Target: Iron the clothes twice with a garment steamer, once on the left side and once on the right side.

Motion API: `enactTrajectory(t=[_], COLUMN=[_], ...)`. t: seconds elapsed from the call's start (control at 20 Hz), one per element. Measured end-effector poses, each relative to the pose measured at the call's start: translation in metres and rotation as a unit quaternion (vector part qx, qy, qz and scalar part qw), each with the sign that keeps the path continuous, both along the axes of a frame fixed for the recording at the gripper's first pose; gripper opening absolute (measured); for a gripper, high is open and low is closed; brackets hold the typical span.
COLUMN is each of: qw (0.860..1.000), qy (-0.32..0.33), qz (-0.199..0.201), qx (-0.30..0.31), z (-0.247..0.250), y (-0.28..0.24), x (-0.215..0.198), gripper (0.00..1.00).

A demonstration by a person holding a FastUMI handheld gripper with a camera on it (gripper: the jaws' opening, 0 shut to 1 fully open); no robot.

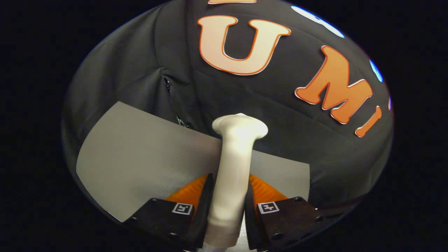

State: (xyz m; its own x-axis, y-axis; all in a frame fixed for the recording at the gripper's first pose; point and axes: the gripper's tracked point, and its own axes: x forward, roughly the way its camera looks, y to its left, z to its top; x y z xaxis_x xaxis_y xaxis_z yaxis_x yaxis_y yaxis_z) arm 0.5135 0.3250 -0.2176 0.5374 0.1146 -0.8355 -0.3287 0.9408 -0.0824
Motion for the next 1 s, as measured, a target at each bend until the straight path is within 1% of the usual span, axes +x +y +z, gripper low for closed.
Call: enactTrajectory(t=[0.1, 0.2, 0.3, 0.45, 0.55, 0.65, 0.75, 0.85, 1.0], qw=[0.999, 0.997, 0.991, 0.985, 0.981, 0.974, 0.969, 0.963, 0.944], qy=[-0.029, -0.069, -0.122, -0.159, -0.176, -0.193, -0.201, -0.206, -0.246], qz=[0.002, 0.01, 0.022, 0.042, 0.04, 0.031, 0.026, 0.021, 0.021], qx=[0.016, 0.042, 0.054, 0.058, 0.078, 0.114, 0.143, 0.173, 0.219], z=[0.013, 0.037, 0.067, 0.1, 0.115, 0.128, 0.131, 0.132, 0.154], y=[0.0, 0.003, 0.008, 0.015, 0.017, 0.016, 0.01, 0.002, -0.013], x=[-0.001, -0.004, -0.005, -0.025, -0.041, -0.062, -0.086, -0.111, -0.154], gripper=[0.48, 0.48, 0.48, 0.48, 0.48, 0.46, 0.44, 0.44, 0.44])
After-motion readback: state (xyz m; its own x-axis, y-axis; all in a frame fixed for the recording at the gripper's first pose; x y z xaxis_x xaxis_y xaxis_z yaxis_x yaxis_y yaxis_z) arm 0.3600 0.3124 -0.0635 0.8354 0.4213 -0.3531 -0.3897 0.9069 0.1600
